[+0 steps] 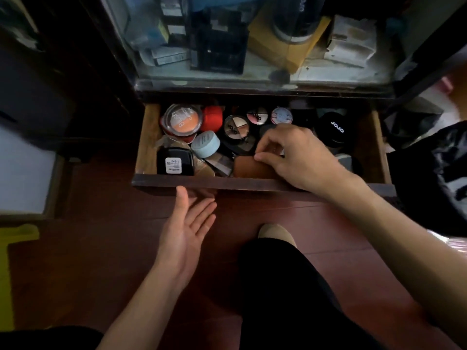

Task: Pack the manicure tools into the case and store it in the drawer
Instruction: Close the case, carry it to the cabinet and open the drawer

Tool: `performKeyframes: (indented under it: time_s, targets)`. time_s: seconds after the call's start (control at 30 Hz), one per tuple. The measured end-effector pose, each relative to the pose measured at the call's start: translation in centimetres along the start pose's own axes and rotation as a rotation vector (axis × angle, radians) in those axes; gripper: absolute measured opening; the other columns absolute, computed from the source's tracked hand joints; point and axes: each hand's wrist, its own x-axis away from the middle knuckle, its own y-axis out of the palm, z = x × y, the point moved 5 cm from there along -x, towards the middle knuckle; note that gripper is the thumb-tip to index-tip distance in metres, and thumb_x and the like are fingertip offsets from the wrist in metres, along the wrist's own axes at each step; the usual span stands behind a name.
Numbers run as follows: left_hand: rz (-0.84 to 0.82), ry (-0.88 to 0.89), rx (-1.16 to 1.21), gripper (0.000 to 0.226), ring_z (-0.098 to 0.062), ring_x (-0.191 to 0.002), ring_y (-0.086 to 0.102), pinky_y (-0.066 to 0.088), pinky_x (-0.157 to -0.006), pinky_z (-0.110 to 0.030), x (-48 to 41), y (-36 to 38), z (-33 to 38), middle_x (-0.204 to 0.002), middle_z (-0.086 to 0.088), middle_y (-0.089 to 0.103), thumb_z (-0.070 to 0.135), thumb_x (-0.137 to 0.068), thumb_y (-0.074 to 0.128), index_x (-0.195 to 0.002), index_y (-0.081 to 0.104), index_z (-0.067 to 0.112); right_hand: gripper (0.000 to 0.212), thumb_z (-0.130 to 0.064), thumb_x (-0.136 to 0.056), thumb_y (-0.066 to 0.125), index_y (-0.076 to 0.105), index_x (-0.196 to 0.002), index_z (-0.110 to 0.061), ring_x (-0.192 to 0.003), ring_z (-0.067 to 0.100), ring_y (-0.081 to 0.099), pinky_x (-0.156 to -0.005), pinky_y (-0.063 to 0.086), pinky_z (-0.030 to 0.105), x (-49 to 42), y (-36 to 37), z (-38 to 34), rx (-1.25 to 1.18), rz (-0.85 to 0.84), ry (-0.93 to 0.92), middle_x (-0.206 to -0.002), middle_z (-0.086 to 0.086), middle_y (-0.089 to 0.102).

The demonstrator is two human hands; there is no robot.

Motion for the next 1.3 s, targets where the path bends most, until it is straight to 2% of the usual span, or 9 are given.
performKeyframes:
  time_s: [0.1,0.2,0.33,0.5,0.63,0.77,0.97,1.13,1.3]
  targets:
    - [0.013,-0.015,0.047,0.089,-0.019,-0.118,0.071,0.051,-0.106,-0.037,0.2,0.2,-0.2,-0.126,-0.013,0.073,0.067,-0.072,0.06,-0.138,0.051,0.008,0.009,-0.027,-0.095,0.077,0.077,-0.097,-0.018,-0.095,0.026,0.066,-0.085,0.053,0.046,1.2,-0.6,-0.5,0.028,0.114,0.016,-0.096,0.001,0.065]
    - [0.001,-0.027,0.072,0.082,-0.016,-0.114,0.073,0.052,-0.1,-0.034,0.3,0.3,-0.2,-0.124,-0.011,0.075,0.067,-0.074,0.06,-0.132,0.055,0.009,0.011,-0.028,-0.096,0.074,0.076,-0.095,-0.017,-0.081,0.022,0.063,-0.075,0.054,0.045,4.4,-1.8,-0.8,-0.056,0.304,0.022,-0.086,-0.001,0.064]
    - [-0.026,-0.027,0.053,0.072,-0.015,-0.115,0.073,0.051,-0.098,-0.037,0.3,0.0,-0.1,-0.122,-0.008,0.077,0.067,-0.077,0.058,-0.122,0.062,0.011,0.006,-0.027,-0.098,0.074,0.074,-0.094,-0.023,-0.074,0.012,0.06,-0.069,0.05,0.027,10.0,-2.1,0.0,-0.211,0.427,0.12,-0.079,-0.006,0.065]
    - [-0.019,-0.012,0.023,0.076,-0.013,-0.113,0.074,0.05,-0.099,-0.043,0.0,-0.1,-0.1,-0.12,-0.008,0.077,0.067,-0.08,0.053,-0.125,0.062,0.008,0.009,-0.03,-0.094,0.08,0.073,-0.088,-0.03,-0.07,0.007,0.065,-0.064,0.044,0.008,14.9,-0.3,3.3,-0.389,0.468,0.347,-0.078,-0.01,0.071]
    - [-0.016,0.012,0.021,0.079,-0.015,-0.113,0.074,0.055,-0.098,-0.041,0.0,0.0,0.0,-0.12,-0.01,0.077,0.068,-0.08,0.052,-0.127,0.061,0.005,0.026,-0.058,-0.083,0.079,0.075,-0.084,-0.033,-0.071,0.001,0.069,-0.064,0.047,0.008,16.8,1.4,6.0,-0.49,0.492,0.611,-0.083,-0.017,0.077]
    - [-0.004,0.054,-0.003,0.08,-0.015,-0.109,0.076,0.061,-0.092,-0.025,-0.3,-0.1,0.2,-0.116,-0.01,0.078,0.068,-0.08,0.049,-0.127,0.061,0.003,0.048,-0.07,-0.068,0.082,0.069,-0.085,-0.027,-0.078,0.002,0.073,-0.065,0.051,0.007,16.5,2.1,7.7,-0.613,0.594,0.758,-0.088,-0.018,0.077]
    - [-0.006,0.11,-0.08,0.078,-0.014,-0.103,0.078,0.062,-0.085,-0.021,-0.6,-0.1,0.8,-0.111,-0.01,0.08,0.071,-0.077,0.05,-0.116,0.066,0.005,0.058,-0.071,-0.061,0.085,0.06,-0.083,-0.022,-0.063,0.0,0.063,-0.062,0.05,0.01,16.1,2.5,7.7,-0.644,0.667,0.771,-0.082,-0.007,0.071]
    - [0.014,0.12,-0.081,0.08,-0.016,-0.102,0.078,0.063,-0.083,-0.022,-0.7,0.0,0.8,-0.112,-0.012,0.079,0.074,-0.073,0.053,-0.113,0.067,0.006,0.056,-0.071,-0.061,0.084,0.062,-0.082,-0.024,-0.073,0.015,0.068,-0.062,0.051,0.013,16.1,2.4,8.1,-0.638,0.666,0.769,-0.087,-0.011,0.073]
    - [0.013,0.129,-0.076,0.08,-0.017,-0.101,0.078,0.063,-0.083,-0.021,-0.9,1.0,1.4,-0.11,-0.012,0.08,0.073,-0.074,0.053,-0.112,0.067,0.004,0.059,-0.072,-0.061,0.084,0.061,-0.085,-0.023,-0.066,0.0,0.065,-0.062,0.05,0.009,15.1,1.8,8.7,-0.635,0.671,0.741,-0.076,-0.003,0.07]
